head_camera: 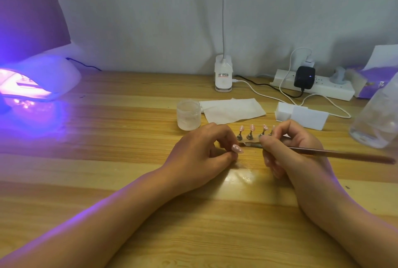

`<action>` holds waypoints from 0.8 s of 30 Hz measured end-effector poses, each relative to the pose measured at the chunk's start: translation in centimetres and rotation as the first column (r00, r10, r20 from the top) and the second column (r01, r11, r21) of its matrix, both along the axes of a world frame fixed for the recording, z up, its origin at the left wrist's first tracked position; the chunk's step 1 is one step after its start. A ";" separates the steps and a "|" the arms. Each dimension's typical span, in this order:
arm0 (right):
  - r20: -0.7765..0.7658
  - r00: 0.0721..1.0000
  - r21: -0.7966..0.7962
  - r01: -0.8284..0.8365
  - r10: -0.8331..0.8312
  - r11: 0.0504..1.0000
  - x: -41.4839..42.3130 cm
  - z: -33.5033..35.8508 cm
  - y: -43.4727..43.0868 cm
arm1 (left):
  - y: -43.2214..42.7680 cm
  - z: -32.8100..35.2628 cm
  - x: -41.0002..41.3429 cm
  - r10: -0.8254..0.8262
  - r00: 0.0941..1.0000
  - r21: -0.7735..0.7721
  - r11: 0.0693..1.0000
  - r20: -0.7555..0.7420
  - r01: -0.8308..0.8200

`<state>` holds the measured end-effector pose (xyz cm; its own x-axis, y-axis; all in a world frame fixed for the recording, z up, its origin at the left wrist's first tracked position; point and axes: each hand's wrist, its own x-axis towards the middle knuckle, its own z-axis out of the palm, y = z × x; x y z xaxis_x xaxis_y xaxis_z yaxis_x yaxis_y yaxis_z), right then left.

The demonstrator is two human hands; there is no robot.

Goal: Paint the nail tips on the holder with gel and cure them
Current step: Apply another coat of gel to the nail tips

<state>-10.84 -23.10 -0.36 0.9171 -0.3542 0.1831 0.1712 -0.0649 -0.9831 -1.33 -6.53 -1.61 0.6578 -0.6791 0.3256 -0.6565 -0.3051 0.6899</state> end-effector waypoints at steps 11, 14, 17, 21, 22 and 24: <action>-0.018 0.999 -0.151 -0.050 0.048 0.987 0.2 -0.1 0.4 | 0.0 0.1 -0.1 -0.003 1.000 0.018 1.000 0.000 0.003; -0.022 0.999 -0.159 -0.028 0.025 0.987 0.2 -0.2 0.4 | 0.0 0.1 -0.1 -0.007 1.000 0.031 0.999 0.013 0.007; -0.025 1.000 -0.168 -0.001 -0.003 0.986 0.1 -0.4 0.1 | 0.0 0.2 -0.1 -0.012 1.000 0.031 0.999 0.014 0.011; -0.011 0.999 -0.154 0.048 -0.050 0.987 0.2 -0.5 0.0 | 0.0 0.1 -0.1 -0.010 1.000 0.021 1.000 0.005 0.010; -0.002 0.998 -0.139 0.062 -0.063 0.988 0.2 -0.5 -0.1 | 0.0 0.1 -0.1 -0.009 1.000 0.016 1.000 0.005 0.008; 0.021 0.998 -0.064 0.068 -0.067 0.996 0.2 -0.3 -0.1 | 0.0 0.0 -0.1 -0.010 1.000 -0.001 1.000 -0.003 0.010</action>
<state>-10.68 -23.21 -0.65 0.8877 -0.4021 0.2243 0.1823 -0.1405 -0.9732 -1.39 -6.54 -1.65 0.6518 -0.6854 0.3247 -0.6576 -0.2976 0.6921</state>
